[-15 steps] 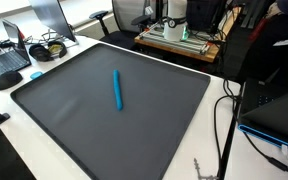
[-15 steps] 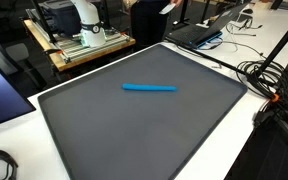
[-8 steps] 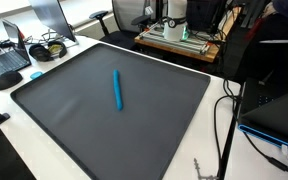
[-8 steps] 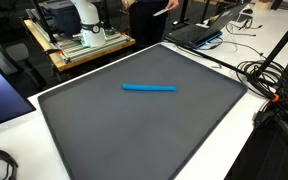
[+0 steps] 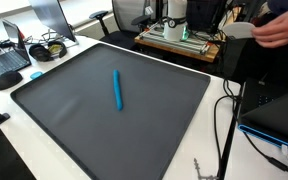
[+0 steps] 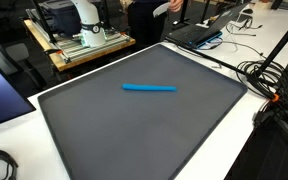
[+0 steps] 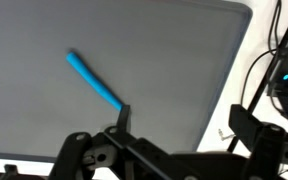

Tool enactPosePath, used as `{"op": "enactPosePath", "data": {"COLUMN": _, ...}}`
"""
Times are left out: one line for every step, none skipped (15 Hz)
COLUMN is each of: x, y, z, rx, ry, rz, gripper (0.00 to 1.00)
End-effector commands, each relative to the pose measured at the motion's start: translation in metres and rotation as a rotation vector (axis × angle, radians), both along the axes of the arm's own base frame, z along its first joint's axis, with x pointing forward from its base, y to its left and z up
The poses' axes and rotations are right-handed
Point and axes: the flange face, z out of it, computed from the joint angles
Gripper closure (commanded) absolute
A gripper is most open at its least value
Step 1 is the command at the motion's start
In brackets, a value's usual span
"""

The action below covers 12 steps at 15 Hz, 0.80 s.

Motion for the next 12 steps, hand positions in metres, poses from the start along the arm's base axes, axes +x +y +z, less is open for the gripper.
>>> {"op": "enactPosePath", "data": {"x": -0.011, "y": 0.025, "z": 0.013, "rx": 0.06, "ry": -0.025, "rz": 0.189, "gripper": 0.0}}
{"op": "enactPosePath", "data": {"x": -0.014, "y": 0.032, "z": 0.015, "rx": 0.066, "ry": -0.03, "rz": 0.242, "gripper": 0.0}}
{"op": "enactPosePath", "data": {"x": -0.018, "y": 0.032, "z": 0.015, "rx": 0.075, "ry": -0.037, "rz": 0.295, "gripper": 0.0}}
{"op": "enactPosePath", "data": {"x": -0.02, "y": 0.035, "z": 0.015, "rx": 0.083, "ry": -0.036, "rz": 0.349, "gripper": 0.0}}
{"op": "enactPosePath", "data": {"x": -0.021, "y": 0.037, "z": 0.015, "rx": 0.09, "ry": -0.036, "rz": 0.402, "gripper": 0.0}}
{"op": "enactPosePath", "data": {"x": -0.022, "y": 0.037, "z": 0.015, "rx": 0.105, "ry": -0.039, "rz": 0.452, "gripper": 0.0}}
{"op": "enactPosePath", "data": {"x": -0.023, "y": 0.037, "z": 0.014, "rx": 0.116, "ry": -0.036, "rz": 0.502, "gripper": 0.0}}
{"op": "enactPosePath", "data": {"x": -0.022, "y": 0.036, "z": 0.013, "rx": 0.131, "ry": -0.036, "rz": 0.551, "gripper": 0.0}}
{"op": "enactPosePath", "data": {"x": -0.023, "y": 0.036, "z": 0.013, "rx": 0.148, "ry": -0.036, "rz": 0.598, "gripper": 0.0}}
{"op": "enactPosePath", "data": {"x": -0.023, "y": 0.035, "z": 0.012, "rx": 0.157, "ry": -0.031, "rz": 0.636, "gripper": 0.0}}
{"op": "enactPosePath", "data": {"x": -0.023, "y": 0.033, "z": 0.012, "rx": 0.167, "ry": -0.025, "rz": 0.668, "gripper": 0.0}}
{"op": "enactPosePath", "data": {"x": -0.021, "y": 0.027, "z": 0.009, "rx": 0.175, "ry": -0.015, "rz": 0.697, "gripper": 0.0}}
